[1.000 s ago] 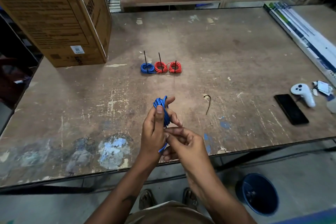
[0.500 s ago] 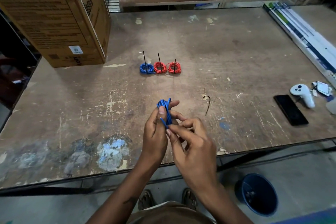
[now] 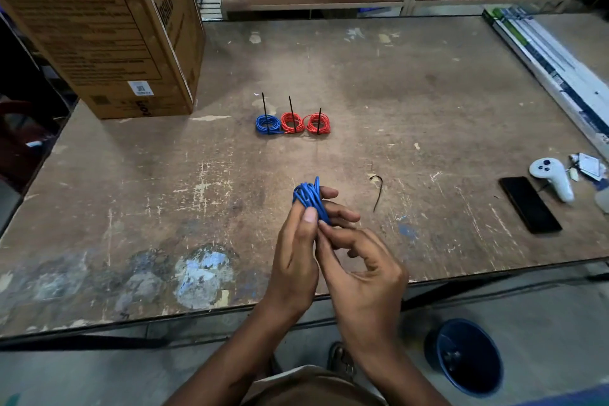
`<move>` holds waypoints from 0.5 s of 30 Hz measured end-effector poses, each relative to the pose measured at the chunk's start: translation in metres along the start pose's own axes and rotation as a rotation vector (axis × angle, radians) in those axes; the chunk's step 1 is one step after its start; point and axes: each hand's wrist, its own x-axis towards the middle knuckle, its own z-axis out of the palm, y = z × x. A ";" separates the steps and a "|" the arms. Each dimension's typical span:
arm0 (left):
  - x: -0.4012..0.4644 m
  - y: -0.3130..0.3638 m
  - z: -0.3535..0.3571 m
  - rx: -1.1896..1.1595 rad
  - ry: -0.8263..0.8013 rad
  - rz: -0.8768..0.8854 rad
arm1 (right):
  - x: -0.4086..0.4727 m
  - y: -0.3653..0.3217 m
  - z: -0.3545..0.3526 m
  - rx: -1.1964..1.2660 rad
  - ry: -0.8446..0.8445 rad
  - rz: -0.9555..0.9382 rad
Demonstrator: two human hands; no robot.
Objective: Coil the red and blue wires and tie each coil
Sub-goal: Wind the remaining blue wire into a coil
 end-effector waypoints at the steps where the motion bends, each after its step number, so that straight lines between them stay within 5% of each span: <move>1: 0.000 0.000 -0.001 0.052 -0.018 0.009 | 0.000 -0.002 0.000 0.013 0.004 0.040; 5: 0.004 0.001 -0.010 0.317 -0.057 0.024 | 0.009 -0.002 -0.001 0.125 0.019 0.201; 9: 0.012 0.002 -0.027 0.463 -0.133 -0.072 | 0.028 0.005 -0.012 -0.299 -0.102 0.016; 15: 0.027 0.032 -0.055 0.670 -0.545 -0.227 | 0.074 0.022 -0.027 -0.337 -0.741 -0.366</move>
